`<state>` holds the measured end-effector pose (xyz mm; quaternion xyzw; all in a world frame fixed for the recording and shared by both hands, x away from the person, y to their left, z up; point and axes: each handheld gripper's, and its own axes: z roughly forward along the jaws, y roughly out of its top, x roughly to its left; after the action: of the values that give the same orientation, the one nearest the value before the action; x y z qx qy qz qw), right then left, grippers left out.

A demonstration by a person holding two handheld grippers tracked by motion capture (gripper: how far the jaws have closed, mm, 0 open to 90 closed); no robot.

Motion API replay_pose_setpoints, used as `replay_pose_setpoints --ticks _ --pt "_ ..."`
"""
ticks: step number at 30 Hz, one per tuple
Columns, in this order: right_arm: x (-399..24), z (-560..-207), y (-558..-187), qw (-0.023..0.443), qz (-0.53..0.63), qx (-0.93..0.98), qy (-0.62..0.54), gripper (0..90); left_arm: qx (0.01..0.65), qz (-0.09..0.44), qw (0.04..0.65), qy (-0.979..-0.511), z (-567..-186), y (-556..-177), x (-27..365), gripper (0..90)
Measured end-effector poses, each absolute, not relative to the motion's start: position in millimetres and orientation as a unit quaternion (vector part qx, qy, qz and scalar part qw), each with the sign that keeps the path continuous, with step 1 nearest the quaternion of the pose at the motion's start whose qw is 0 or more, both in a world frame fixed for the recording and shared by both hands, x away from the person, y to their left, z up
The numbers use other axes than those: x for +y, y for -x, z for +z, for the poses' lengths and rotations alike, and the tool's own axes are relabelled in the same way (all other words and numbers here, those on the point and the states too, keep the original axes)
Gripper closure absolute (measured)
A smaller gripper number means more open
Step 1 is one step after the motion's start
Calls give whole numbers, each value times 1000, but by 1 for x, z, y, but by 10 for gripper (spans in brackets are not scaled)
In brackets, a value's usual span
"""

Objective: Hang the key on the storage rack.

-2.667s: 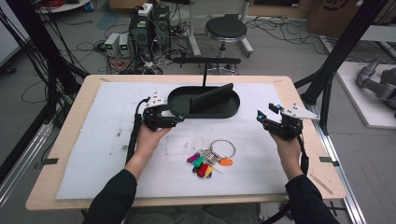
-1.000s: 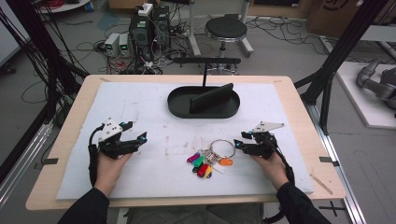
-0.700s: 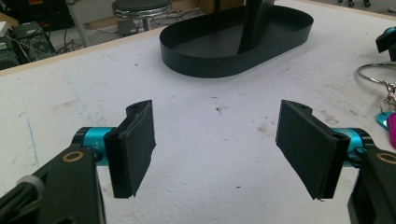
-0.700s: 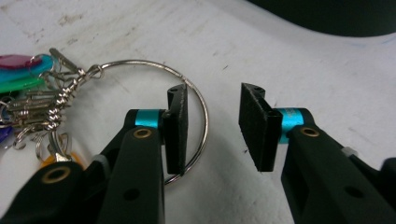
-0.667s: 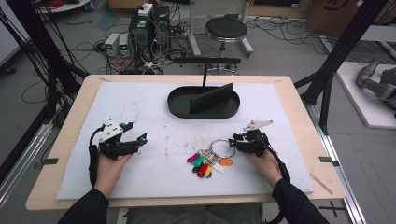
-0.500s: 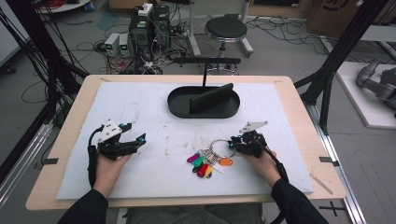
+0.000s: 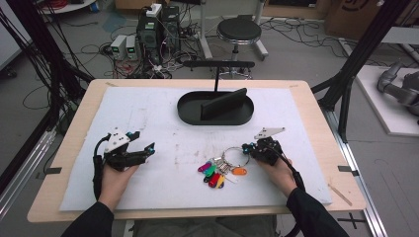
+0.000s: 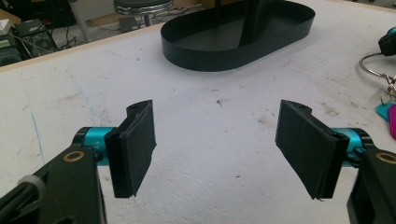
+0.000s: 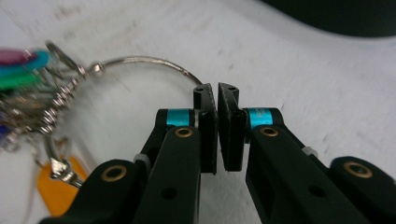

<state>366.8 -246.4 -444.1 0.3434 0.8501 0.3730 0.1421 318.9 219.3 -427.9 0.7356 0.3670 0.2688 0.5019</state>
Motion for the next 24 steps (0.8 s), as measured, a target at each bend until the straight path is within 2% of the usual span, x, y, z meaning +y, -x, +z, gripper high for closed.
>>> replay_pose_setpoints --ticks 7,11,24 --pt "-256 -424 -360 137 458 809 -342 878 369 270 500 -736 -429 -319 220 288" --pt "-254 -418 -355 117 489 796 -338 878 367 272 500 -736 -428 -318 219 288" --pt "-232 -417 -343 57 504 796 -330 862 365 272 500 -736 -428 -318 219 288"
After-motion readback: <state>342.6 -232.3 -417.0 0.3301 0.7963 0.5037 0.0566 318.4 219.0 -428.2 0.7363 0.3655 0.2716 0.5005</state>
